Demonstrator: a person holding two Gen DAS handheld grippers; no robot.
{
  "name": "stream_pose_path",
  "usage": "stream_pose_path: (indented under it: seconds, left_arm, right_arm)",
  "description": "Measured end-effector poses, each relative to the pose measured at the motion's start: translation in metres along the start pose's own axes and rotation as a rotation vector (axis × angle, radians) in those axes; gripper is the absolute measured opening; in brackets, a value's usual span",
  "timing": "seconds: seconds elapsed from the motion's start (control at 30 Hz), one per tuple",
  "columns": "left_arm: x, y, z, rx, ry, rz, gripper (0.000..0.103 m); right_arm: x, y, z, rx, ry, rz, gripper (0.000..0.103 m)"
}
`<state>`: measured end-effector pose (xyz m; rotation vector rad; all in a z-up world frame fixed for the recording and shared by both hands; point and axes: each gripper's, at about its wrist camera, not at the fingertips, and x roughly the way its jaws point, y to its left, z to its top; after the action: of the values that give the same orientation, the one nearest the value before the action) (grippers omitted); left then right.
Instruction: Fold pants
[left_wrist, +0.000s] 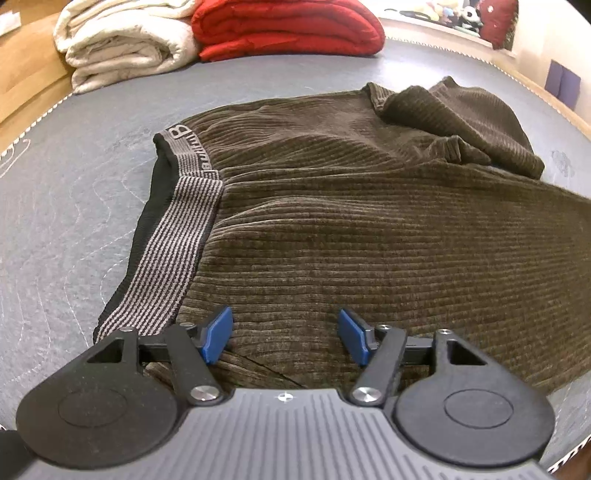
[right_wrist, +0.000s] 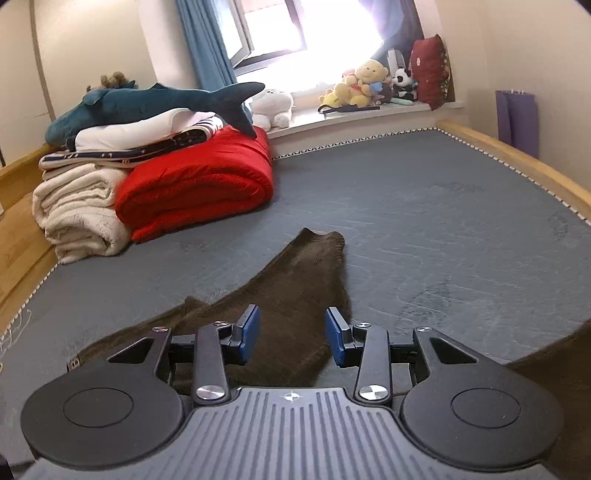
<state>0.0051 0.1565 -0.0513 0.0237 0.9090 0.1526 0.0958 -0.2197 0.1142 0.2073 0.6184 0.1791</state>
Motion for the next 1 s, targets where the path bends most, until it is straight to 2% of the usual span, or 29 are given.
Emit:
stream_pose_path:
  seconds: [0.23,0.27,0.37,0.43,0.47,0.5,0.7,0.77,0.93,1.0]
  left_arm:
    - [-0.001,-0.005,-0.002,0.024,-0.029,0.021,0.068]
    - [-0.003,-0.005,-0.002,0.025,-0.042,0.020,0.065]
    - [-0.011,-0.006,0.001,0.016,-0.085,0.011,0.049]
    - [-0.017,-0.008,0.004,0.006,-0.112,0.005,0.044]
    - [-0.020,-0.009,0.005,0.001,-0.121,-0.002,0.037]
    - [-0.021,-0.011,0.007,-0.003,-0.128,-0.011,0.034]
    - [-0.015,-0.032,0.033,-0.025,-0.158,-0.061,0.032]
    - [-0.007,-0.046,0.048,-0.017,-0.169,-0.078,0.032]
    - [0.026,-0.085,0.089,-0.013,-0.207,-0.150,0.032]
    - [0.042,-0.095,0.095,-0.008,-0.222,-0.171,0.032]
  right_arm:
    - [0.026,-0.004,0.006,0.043,-0.084,-0.003,0.041]
    - [0.030,-0.003,0.007,0.044,-0.087,-0.003,0.041]
    - [0.038,0.002,0.011,0.029,-0.084,0.005,0.041]
    - [0.041,0.006,0.012,0.005,-0.087,0.004,0.041]
    - [0.042,0.008,0.014,-0.005,-0.092,0.005,0.041]
    - [0.042,0.009,0.014,-0.008,-0.097,0.008,0.041]
    - [0.043,0.007,0.023,-0.025,-0.113,0.002,0.041]
    - [0.043,0.002,0.025,-0.016,-0.117,0.005,0.041]
    - [0.043,-0.016,0.029,0.017,-0.119,-0.051,0.041]
    - [0.045,-0.027,0.029,0.047,-0.103,-0.058,0.033]
